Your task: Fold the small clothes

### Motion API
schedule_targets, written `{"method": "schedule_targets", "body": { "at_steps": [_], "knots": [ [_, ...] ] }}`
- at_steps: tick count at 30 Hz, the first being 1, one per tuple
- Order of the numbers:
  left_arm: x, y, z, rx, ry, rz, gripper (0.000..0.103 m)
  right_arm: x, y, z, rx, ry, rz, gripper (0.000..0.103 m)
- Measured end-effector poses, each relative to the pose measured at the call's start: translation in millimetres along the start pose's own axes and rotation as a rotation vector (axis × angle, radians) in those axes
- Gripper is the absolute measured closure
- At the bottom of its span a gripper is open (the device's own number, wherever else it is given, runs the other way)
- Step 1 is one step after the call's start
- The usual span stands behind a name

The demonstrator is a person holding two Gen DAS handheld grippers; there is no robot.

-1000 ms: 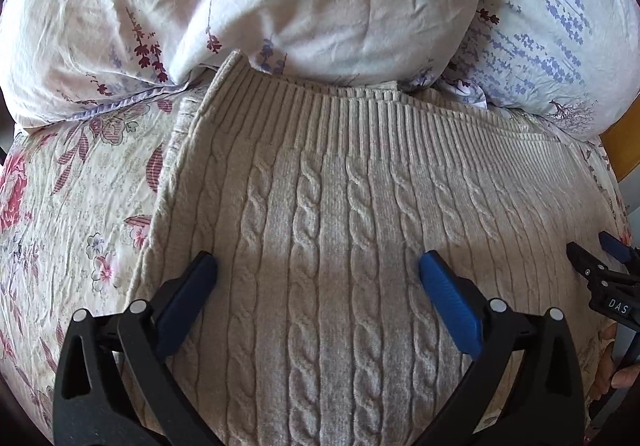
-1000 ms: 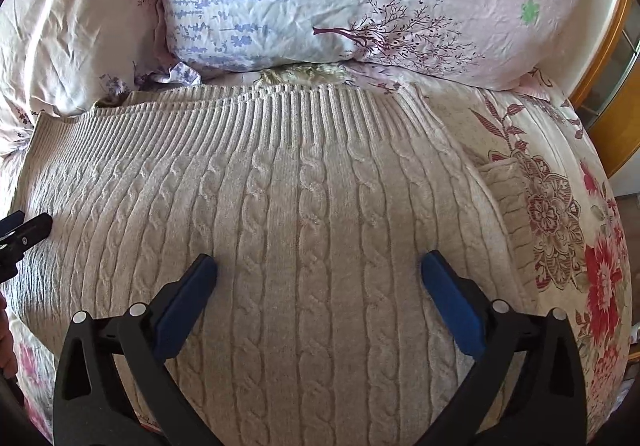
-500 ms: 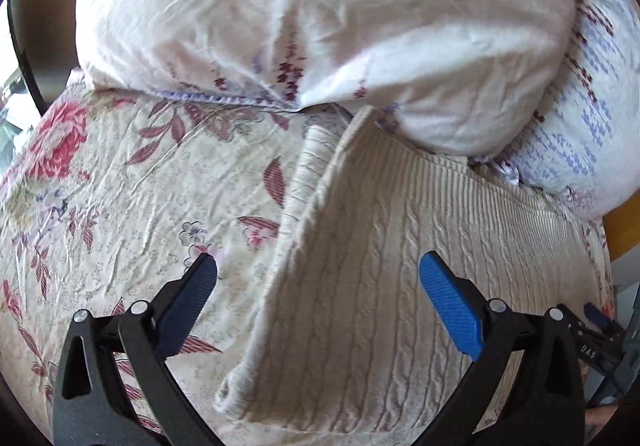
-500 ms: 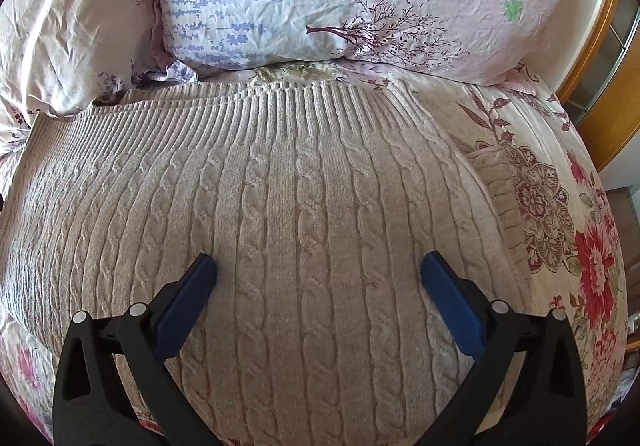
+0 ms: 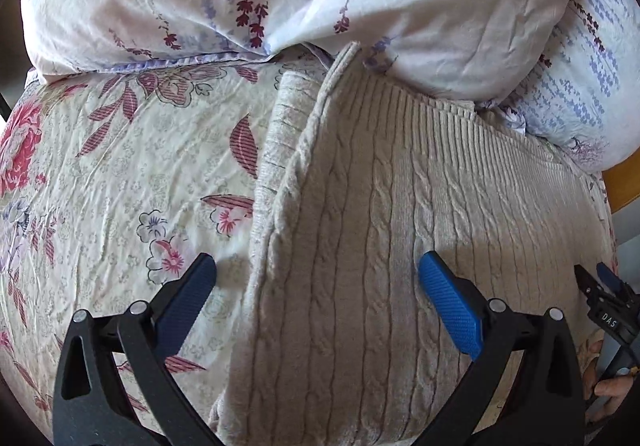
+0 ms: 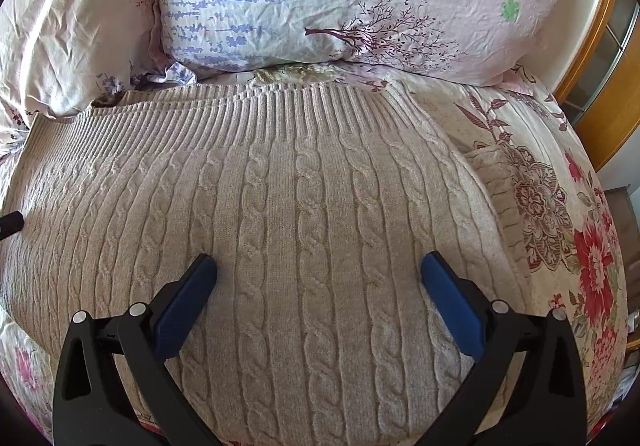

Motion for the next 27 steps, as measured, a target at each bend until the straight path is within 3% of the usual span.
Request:
{"method": "schedule_targets", "body": {
  "at_steps": [11,14,18,27],
  "knots": [
    [0.4,-14.3,-17.4,-0.054,0.005,0.04,0.002,0.0,0.4,-0.2,-0.002,0.006,-0.001,0.001],
    [-1.6,-17.9,-23.9,-0.073,0.002,0.094,0.004,0.1,0.2,-0.5,-0.003,0.006,-0.003,0.001],
    [-4.6,-27.8,-37.9,-0.148,-0.023,0.266,0.02,0.0,-0.3,-0.8,-0.003,0.009,-0.001,0.001],
    [-12.5,-69.8,-36.0,-0.258,-0.042,0.371,0.043,0.7,-0.8,-1.6,-0.003,0.011,-0.002,0.001]
  ]
}}
Point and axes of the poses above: each gripper's, at about its wrist camera, not at the fingertips, and x roughly the way its jaws point, y to its right, z to its underside, the point moved 1 cm from there along x, roughly the way its jaws point, and after that the axes turned 9 degrees about -x, right-handed, at the moved point
